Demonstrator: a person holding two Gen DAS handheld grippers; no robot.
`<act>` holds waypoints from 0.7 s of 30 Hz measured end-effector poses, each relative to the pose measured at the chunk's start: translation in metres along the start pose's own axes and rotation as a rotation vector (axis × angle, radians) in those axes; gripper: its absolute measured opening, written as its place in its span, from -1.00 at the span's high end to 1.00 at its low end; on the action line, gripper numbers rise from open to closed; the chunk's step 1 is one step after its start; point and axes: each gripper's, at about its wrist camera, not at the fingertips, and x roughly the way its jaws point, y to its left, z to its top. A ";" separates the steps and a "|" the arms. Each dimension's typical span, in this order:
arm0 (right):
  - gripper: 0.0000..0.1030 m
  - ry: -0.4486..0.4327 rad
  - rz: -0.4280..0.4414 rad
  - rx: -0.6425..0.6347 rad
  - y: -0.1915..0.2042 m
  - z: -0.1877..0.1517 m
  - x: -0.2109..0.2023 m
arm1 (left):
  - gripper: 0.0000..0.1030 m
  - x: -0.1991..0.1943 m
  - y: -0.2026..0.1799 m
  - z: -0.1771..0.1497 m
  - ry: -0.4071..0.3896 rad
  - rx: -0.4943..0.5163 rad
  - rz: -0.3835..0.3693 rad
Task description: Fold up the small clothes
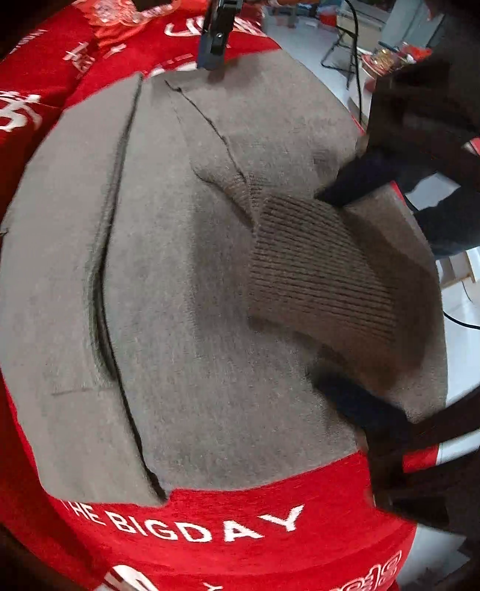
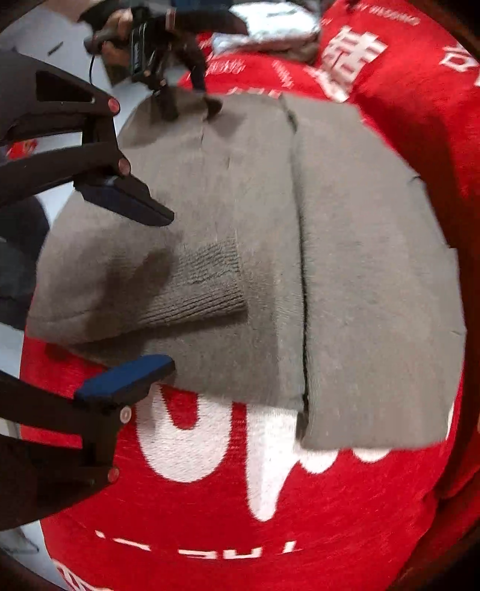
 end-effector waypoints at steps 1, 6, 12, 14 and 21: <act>0.02 0.017 -0.027 -0.022 0.004 0.001 0.005 | 0.02 0.001 -0.001 0.000 0.013 -0.001 0.007; 0.88 0.017 -0.229 -0.292 0.050 -0.008 0.005 | 0.78 -0.027 -0.007 -0.013 -0.065 -0.016 -0.011; 0.88 -0.178 -0.342 -0.359 0.082 -0.007 -0.065 | 0.89 -0.112 -0.003 -0.024 -0.241 -0.009 -0.011; 0.87 -0.258 -0.359 -0.337 0.090 0.005 -0.090 | 0.89 -0.143 0.007 -0.017 -0.318 0.002 -0.024; 0.88 -0.438 -0.413 -0.282 0.102 0.079 -0.117 | 0.89 -0.186 0.043 0.065 -0.492 0.037 -0.005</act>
